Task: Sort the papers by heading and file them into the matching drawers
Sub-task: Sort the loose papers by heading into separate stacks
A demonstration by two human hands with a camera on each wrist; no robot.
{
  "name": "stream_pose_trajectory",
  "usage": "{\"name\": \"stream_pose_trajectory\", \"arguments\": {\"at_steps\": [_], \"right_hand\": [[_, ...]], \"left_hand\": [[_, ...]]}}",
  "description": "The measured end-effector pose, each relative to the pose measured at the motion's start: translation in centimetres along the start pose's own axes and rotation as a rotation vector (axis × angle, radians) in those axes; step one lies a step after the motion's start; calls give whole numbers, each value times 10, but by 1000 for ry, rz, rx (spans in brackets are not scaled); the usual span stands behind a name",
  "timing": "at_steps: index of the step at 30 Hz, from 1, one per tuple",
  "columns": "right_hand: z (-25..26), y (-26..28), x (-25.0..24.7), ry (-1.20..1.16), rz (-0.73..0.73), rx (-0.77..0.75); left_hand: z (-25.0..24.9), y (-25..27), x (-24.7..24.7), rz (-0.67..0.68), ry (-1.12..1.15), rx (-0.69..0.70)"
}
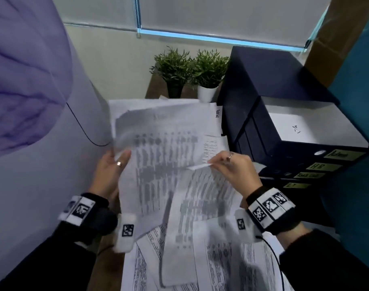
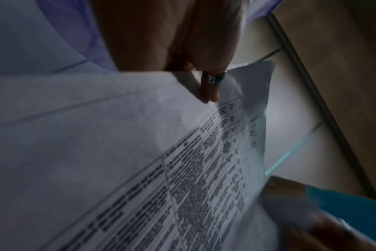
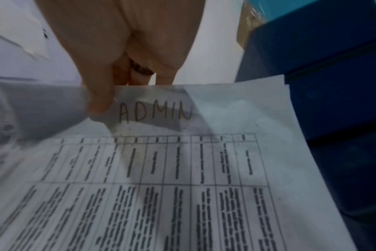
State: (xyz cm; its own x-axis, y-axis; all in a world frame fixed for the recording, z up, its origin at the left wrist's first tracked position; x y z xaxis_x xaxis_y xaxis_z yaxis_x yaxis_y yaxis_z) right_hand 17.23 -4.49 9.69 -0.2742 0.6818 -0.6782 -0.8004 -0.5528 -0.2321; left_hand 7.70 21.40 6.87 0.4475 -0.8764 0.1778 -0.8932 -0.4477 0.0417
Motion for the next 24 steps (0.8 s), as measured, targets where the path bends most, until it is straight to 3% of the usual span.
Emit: {"name": "stream_pose_trajectory", "arguments": {"at_steps": [3, 8, 11, 13, 15, 17, 19, 21, 24], "right_hand": [[25, -18, 7, -11, -113, -72], [49, -33, 34, -8, -148, -135], [56, -27, 32, -18, -278, -179], [50, -18, 20, -2, -454, -139], [28, -10, 8, -48, -531, 55], [3, -5, 3, -345, -403, 327], [-7, 0, 2, -677, -234, 409], [1, 2, -7, -849, -185, 356], [25, 5, -29, -832, -292, 193]], "left_hand": [[6, 19, 21, 128, 57, -39], [26, 37, 35, 237, -116, -66], [26, 39, 36, 192, -296, -5], [19, 35, 29, 107, -259, -7], [10, 30, 23, 97, -209, -6], [-2, 23, 18, 116, -141, -14], [-12, 17, 17, 121, -76, -33], [-26, 14, 22, 67, -29, 13], [-49, 19, 38, 8, -8, 165]]}}
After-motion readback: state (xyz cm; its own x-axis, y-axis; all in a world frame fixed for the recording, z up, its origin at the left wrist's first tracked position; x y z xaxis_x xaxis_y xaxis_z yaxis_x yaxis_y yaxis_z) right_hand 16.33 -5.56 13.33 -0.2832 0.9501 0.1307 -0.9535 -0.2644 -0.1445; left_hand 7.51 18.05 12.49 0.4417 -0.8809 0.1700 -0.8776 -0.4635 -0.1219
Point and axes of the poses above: each hand's wrist, its own y-axis away from the middle knuckle, its own x-axis out of the palm, z = x × y, the point moved 3 cm from there along -y, towards the middle knuckle, and after that the axes turned 3 degrees about z, right-handed, at the moved point
